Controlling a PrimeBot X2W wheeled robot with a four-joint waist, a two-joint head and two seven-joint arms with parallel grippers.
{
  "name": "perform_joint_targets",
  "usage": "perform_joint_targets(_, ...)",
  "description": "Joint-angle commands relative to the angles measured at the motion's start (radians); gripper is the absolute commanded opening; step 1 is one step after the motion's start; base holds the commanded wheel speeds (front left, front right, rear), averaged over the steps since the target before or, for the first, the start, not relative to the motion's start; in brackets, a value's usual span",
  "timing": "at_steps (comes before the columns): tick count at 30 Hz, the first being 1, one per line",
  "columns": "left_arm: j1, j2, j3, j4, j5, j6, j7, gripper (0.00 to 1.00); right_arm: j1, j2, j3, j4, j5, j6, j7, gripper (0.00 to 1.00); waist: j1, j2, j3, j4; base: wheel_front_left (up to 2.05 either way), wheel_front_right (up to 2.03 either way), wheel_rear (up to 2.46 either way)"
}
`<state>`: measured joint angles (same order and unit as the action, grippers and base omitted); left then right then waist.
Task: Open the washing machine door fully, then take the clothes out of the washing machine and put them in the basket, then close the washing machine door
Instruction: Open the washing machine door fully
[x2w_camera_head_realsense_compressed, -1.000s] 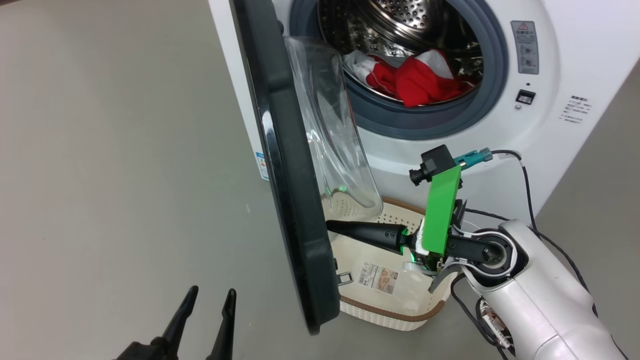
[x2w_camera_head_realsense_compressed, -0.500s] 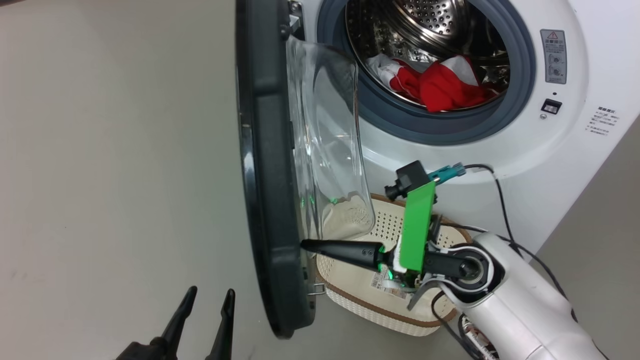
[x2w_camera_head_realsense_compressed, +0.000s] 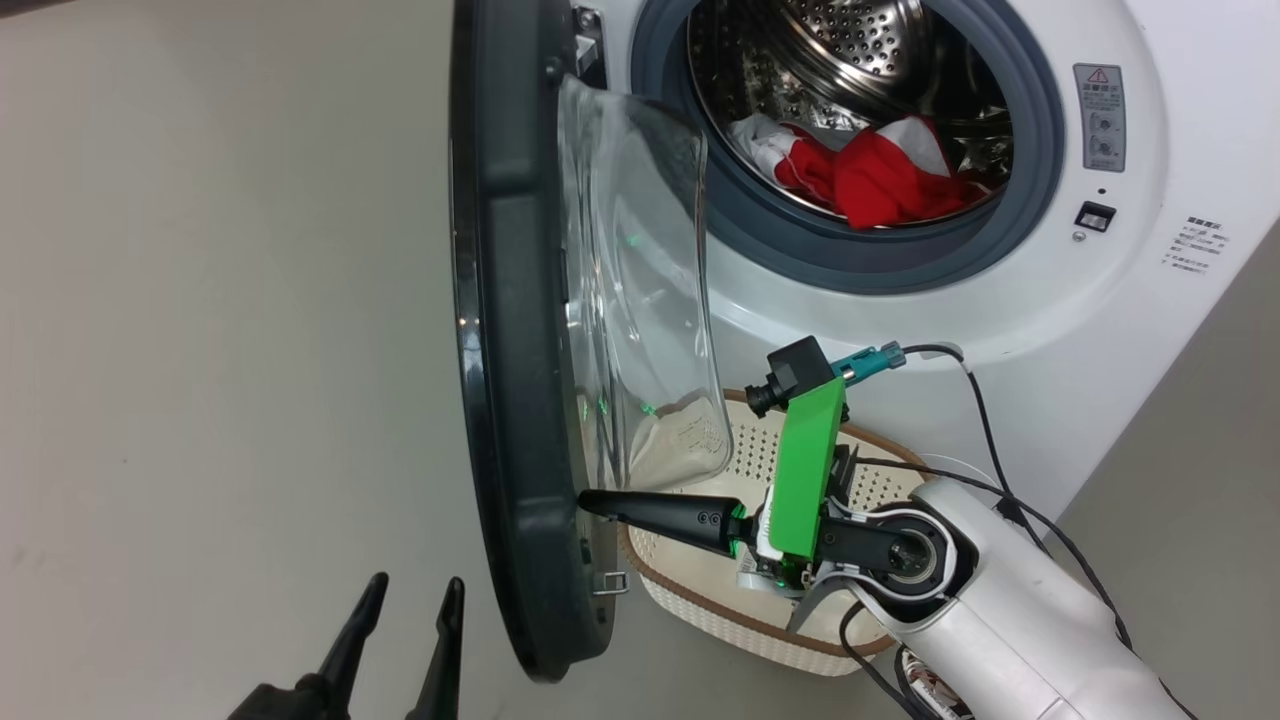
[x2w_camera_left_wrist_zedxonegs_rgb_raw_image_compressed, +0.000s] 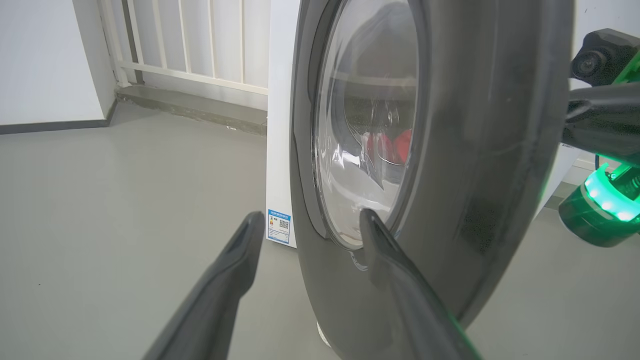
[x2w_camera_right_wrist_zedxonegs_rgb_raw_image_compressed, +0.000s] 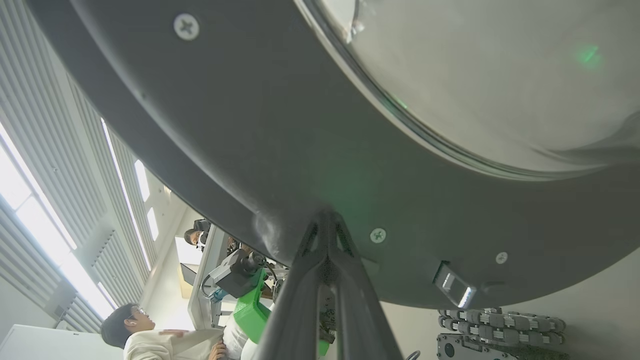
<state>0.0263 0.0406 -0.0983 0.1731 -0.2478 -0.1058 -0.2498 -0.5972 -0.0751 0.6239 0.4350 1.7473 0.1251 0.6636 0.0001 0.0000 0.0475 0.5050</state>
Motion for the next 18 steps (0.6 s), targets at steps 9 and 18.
perform_joint_targets(9, -0.017, 0.01, 0.053, -0.005, 0.004, -0.001, -0.012, 1.0, 0.027, 0.015, -0.035, 0.012, -0.078, 0.006, -0.058, 1.0, -0.0001, 0.0, -0.017, -0.039, 0.0, 0.0, 0.0)
perform_joint_targets(18, -0.011, 0.01, 0.091, 0.011, 0.018, -0.012, -0.012, 1.0, 0.1, -0.038, -0.048, 0.064, -0.177, 0.006, -0.155, 1.0, -0.0001, 0.0, -0.034, -0.091, 0.0, 0.0, 0.0)
